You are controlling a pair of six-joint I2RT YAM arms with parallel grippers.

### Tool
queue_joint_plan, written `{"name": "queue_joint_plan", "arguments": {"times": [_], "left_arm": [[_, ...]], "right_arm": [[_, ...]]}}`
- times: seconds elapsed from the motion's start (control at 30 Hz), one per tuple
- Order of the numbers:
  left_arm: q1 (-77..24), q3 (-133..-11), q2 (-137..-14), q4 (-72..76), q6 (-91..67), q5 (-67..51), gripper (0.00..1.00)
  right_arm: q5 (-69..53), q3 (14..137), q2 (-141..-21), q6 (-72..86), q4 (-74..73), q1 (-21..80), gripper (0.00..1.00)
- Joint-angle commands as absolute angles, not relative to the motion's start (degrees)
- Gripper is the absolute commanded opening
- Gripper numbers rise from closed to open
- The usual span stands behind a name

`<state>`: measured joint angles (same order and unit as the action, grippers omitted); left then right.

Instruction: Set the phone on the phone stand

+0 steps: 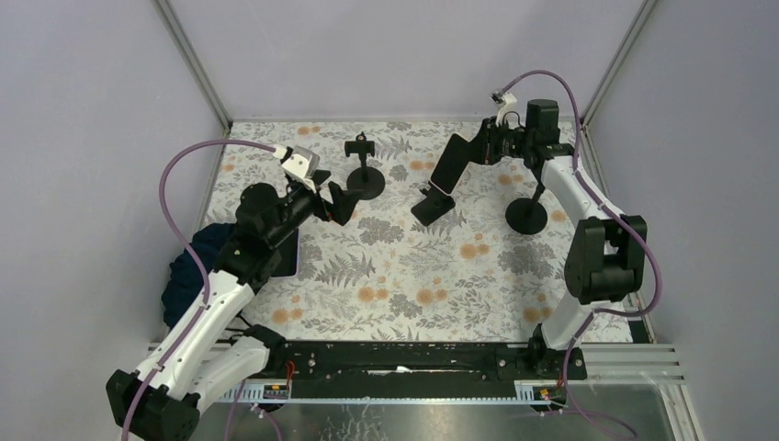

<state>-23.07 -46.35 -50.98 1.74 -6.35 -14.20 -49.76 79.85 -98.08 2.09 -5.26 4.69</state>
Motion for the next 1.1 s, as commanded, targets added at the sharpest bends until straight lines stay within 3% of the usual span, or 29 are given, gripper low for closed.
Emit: {"name": "queue_joint_plan", "arguments": {"times": [0.0,0.57,1.07], "left_arm": [[-22.8,-45.71,-50.47,0.7,-3.25,-11.91,0.99],[-22.82,-45.8,-51.02,0.62,-3.34,-13.26,0.99],[-22.85,-45.8,-50.64,0.79,-3.6,-13.97,0.99]], "right_arm": [[-50.67,84.54,-100.21,3.18,-1.63,4.54,0.0],[-53.52,84.01,-107.55,7.38,2.94,4.53,0.02],[-49.38,76.28,-101.89,3.69,4.01,5.96,0.03]]}}
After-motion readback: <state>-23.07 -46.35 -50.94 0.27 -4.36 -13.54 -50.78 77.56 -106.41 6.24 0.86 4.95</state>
